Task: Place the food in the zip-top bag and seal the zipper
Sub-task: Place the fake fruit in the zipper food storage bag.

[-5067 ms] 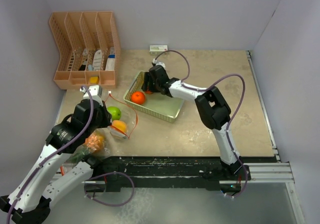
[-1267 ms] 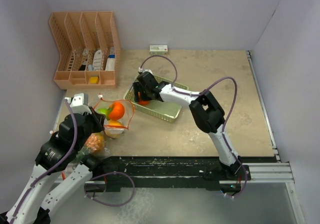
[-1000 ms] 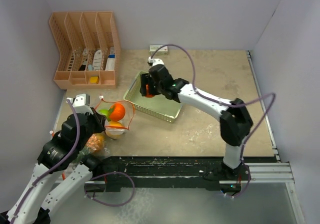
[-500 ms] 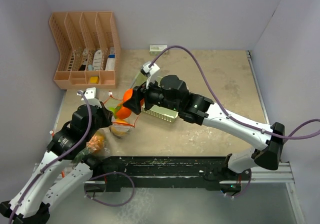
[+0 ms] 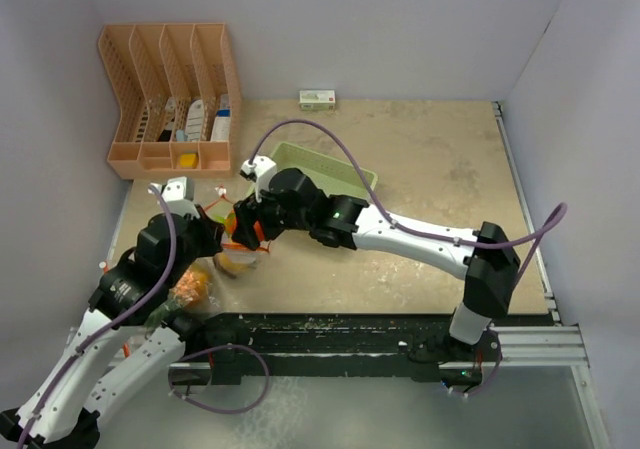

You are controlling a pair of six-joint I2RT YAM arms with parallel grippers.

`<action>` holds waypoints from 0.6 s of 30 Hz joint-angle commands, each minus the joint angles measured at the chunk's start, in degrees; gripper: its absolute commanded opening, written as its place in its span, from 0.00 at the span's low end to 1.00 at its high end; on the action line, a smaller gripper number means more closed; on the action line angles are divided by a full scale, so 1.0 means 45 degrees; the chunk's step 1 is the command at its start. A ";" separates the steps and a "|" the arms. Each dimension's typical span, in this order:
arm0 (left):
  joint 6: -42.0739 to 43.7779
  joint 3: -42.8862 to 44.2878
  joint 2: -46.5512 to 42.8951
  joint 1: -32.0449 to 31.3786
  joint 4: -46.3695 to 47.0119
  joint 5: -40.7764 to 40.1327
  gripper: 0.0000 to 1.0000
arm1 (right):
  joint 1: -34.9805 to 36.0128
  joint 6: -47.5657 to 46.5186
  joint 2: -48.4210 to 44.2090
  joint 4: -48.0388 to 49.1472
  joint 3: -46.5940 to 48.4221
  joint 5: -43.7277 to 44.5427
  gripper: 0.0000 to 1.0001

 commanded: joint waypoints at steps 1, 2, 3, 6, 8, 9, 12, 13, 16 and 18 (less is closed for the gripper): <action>-0.0166 0.0582 -0.0318 0.0019 0.0412 -0.0051 0.00 | 0.0365 -0.0489 0.0168 -0.0559 0.1298 0.0859 0.79; -0.0150 0.0572 -0.0358 0.0019 0.0380 -0.0074 0.00 | 0.0383 -0.0519 0.0185 -0.0636 0.1328 0.0934 0.85; -0.0133 0.0549 -0.0388 0.0019 0.0364 -0.0085 0.00 | 0.0410 -0.0540 0.0156 -0.0717 0.1320 0.0945 0.93; -0.0162 0.0482 -0.0433 0.0019 0.0364 -0.0067 0.00 | 0.0452 -0.0589 -0.0076 -0.0841 0.1283 0.0857 1.00; -0.0183 0.0409 -0.0444 0.0019 0.0369 -0.0052 0.00 | 0.0481 -0.0598 -0.0449 -0.0858 0.1215 0.0863 1.00; -0.0198 0.0358 -0.0452 0.0021 0.0399 -0.0048 0.00 | 0.0481 -0.0589 -0.0639 -0.0854 0.1159 0.0960 1.00; -0.0223 0.0252 -0.0483 0.0021 0.0425 -0.0015 0.00 | 0.0477 -0.0605 -0.1317 -0.0899 0.1055 0.1340 0.99; -0.0240 0.0228 -0.0499 0.0019 0.0426 -0.0011 0.00 | 0.0480 -0.0610 -0.1551 -0.0925 0.1017 0.1553 1.00; -0.0252 0.0170 -0.0521 0.0024 0.0425 0.0019 0.00 | 0.0476 -0.0471 -0.2182 -0.1241 0.0839 0.2442 1.00; -0.0257 0.0203 -0.0530 0.0019 0.0433 0.0049 0.00 | 0.0423 0.0078 -0.2274 -0.1980 0.0897 0.3071 1.00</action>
